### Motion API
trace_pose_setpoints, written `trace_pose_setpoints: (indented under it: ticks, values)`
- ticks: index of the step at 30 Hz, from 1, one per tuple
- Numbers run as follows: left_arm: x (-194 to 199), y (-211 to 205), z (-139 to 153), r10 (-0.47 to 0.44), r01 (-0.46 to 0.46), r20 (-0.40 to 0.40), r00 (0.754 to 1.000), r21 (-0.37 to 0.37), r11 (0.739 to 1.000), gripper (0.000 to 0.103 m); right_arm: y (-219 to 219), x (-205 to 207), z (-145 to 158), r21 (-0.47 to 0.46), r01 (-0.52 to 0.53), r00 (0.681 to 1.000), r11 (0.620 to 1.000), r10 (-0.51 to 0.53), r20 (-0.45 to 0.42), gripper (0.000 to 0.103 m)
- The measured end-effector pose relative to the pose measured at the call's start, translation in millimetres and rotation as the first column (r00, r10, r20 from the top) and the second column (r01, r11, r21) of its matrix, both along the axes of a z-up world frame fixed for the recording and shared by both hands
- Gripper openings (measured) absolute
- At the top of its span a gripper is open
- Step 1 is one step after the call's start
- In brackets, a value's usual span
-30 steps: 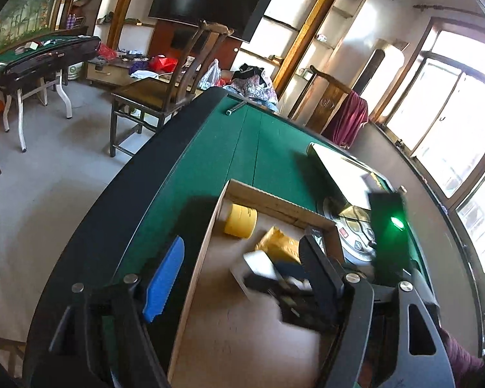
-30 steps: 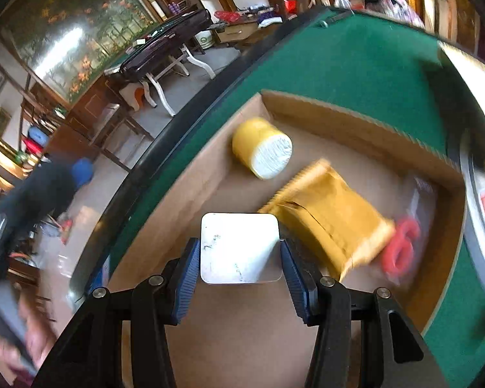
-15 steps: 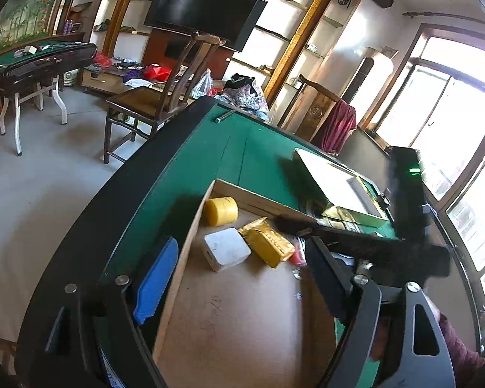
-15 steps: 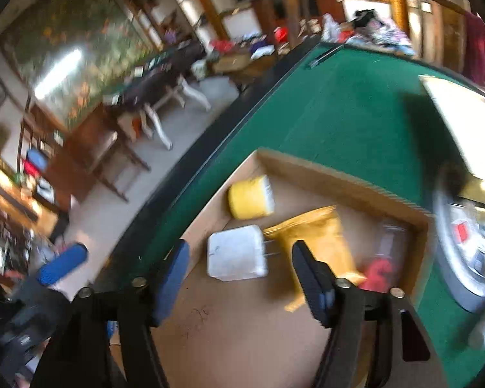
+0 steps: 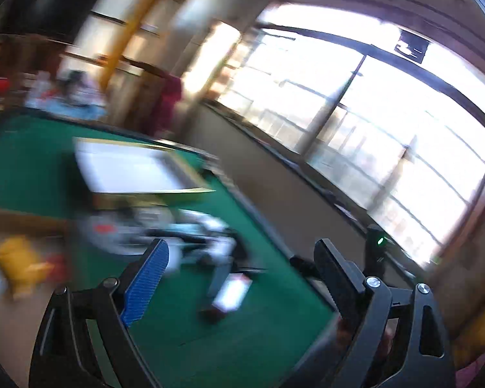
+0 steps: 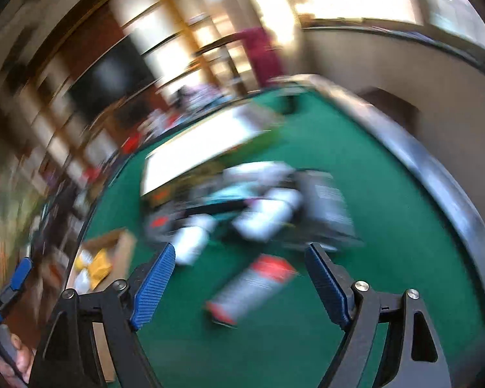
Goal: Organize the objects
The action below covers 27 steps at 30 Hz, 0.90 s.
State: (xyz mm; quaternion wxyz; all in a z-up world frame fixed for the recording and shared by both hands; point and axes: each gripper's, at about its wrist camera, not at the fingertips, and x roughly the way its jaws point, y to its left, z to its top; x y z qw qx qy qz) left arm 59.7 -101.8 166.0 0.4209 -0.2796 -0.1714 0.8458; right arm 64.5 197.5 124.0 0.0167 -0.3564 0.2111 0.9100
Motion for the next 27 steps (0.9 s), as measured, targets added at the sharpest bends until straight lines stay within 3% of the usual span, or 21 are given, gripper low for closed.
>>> trace_pose_setpoints:
  ticks: [3,6,11,15,19,27]
  values:
    - [-13.9,64.9,-9.3,-0.114,0.113,0.053,0.992,0.008,0.994,0.091,58.1,39.7,-8.4,0.005,0.149,0.989,0.989,-0.149,0.008,0.089]
    - [-15.5,119.2,-20.0,-0.221,0.221,0.102,0.97,0.016,0.975,0.091,109.3,51.9,-26.9,0.015,0.259,0.966,0.966,-0.259,0.007,0.09]
    - [-11.5,183.2,-35.8,-0.353,0.359,0.13,0.926,-0.025,0.933,0.091,161.2,51.0,-60.4,-0.088,0.29,0.957,0.953,-0.29,0.012,0.09]
    - [-10.4,209.2,-43.2,-0.394,0.406,0.136,0.909,-0.078,0.91,0.091,173.7,43.3,-71.6,-0.183,0.256,0.965,0.949,-0.263,-0.016,0.09]
    - [-21.7,229.6,-58.6,-0.406,0.43,0.192,0.893,-0.106,0.897,0.091,165.0,44.9,-63.0,-0.135,0.252,0.961,0.958,-0.264,-0.082,0.09]
    - [-37.6,233.1,-71.3,-0.375,0.408,0.243,0.895,-0.102,0.907,0.091,154.7,43.9,-61.3,-0.072,0.24,0.963,0.968,-0.247,-0.105,0.09]
